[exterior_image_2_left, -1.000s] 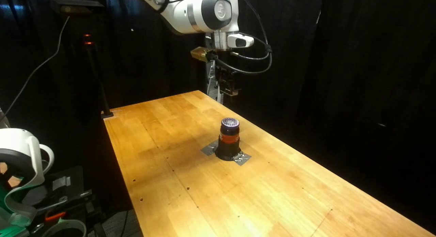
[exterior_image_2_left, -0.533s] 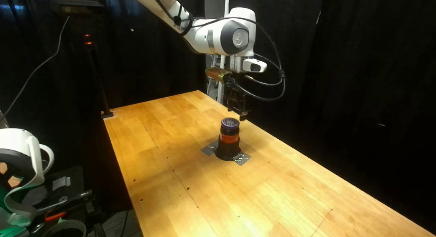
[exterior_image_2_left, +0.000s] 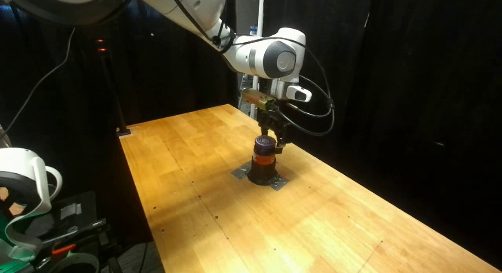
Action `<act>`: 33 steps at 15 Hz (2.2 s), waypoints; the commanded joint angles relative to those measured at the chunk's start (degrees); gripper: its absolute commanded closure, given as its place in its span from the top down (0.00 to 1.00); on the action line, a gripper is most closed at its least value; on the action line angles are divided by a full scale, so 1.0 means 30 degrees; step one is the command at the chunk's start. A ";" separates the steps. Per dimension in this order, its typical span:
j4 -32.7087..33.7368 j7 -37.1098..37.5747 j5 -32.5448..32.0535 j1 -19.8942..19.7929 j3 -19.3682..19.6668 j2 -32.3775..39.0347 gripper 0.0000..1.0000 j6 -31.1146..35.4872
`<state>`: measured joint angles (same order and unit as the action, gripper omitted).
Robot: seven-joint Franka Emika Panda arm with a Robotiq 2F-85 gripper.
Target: Put a rubber band around the cup
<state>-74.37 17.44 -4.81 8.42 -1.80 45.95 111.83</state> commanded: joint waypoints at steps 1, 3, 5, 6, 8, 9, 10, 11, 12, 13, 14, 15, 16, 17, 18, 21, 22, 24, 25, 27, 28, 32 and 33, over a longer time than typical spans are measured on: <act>0.0466 -0.1309 0.0843 -0.0242 -0.0153 -0.0023 1.00 -0.1292; -0.0185 -0.1720 0.1167 -0.0442 -0.0159 -0.0468 1.00 -0.1500; -0.0666 -0.2454 0.1685 -0.0830 -0.0330 -0.0827 1.00 -0.1823; -0.0799 -0.2784 0.1907 -0.0978 -0.0369 -0.0925 1.00 -0.1995; -0.1310 -0.3195 0.2330 -0.1272 -0.0394 -0.1268 1.00 -0.1882; -0.1550 -0.3551 0.2623 -0.1480 -0.0467 -0.1434 1.00 -0.1854; -0.1691 -0.3745 0.2874 -0.1607 -0.0497 -0.1506 1.00 -0.1781; -0.1938 -0.4065 0.3122 -0.1762 -0.0590 -0.1635 1.00 -0.1797; -0.2136 -0.4167 0.3329 -0.1846 -0.0597 -0.1736 1.00 -0.1704; -0.2392 -0.4448 0.3615 -0.2014 -0.0682 -0.1890 1.00 -0.1689; -0.2642 -0.4544 0.3811 -0.2107 -0.0702 -0.2067 1.00 -0.1551; -0.2915 -0.4766 0.4118 -0.2260 -0.0786 -0.2265 1.00 -0.1442; -0.3091 -0.4992 0.4322 -0.2356 -0.0826 -0.2376 1.00 -0.1420; -0.3312 -0.5131 0.4522 -0.2438 -0.0859 -0.2546 1.00 -0.1365; -0.3526 -0.5392 0.4757 -0.2557 -0.0927 -0.2731 1.00 -0.1381; -0.4306 -0.6049 0.5208 -0.2845 -0.0993 -0.3361 1.00 -0.1280; -0.4609 -0.6178 0.5332 -0.2913 -0.0978 -0.3543 1.00 -0.1218; -0.5226 -0.6386 0.5501 -0.3018 -0.0915 -0.3847 1.00 -0.1028; -0.5626 -0.6348 0.5479 -0.2981 -0.0841 -0.3962 1.00 -0.0724; -0.6421 -0.6113 0.5254 -0.2776 -0.0726 -0.4119 1.00 -0.0011; -0.6838 -0.5898 0.5117 -0.2617 -0.0666 -0.4131 1.00 0.0606; -0.8484 -0.5318 0.4313 -0.1820 -0.0487 -0.4025 1.00 0.3507; -0.8856 -0.5323 0.4246 -0.1738 -0.0531 -0.4045 1.00 0.3992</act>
<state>-95.43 0.14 9.54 1.66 -4.19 36.09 119.50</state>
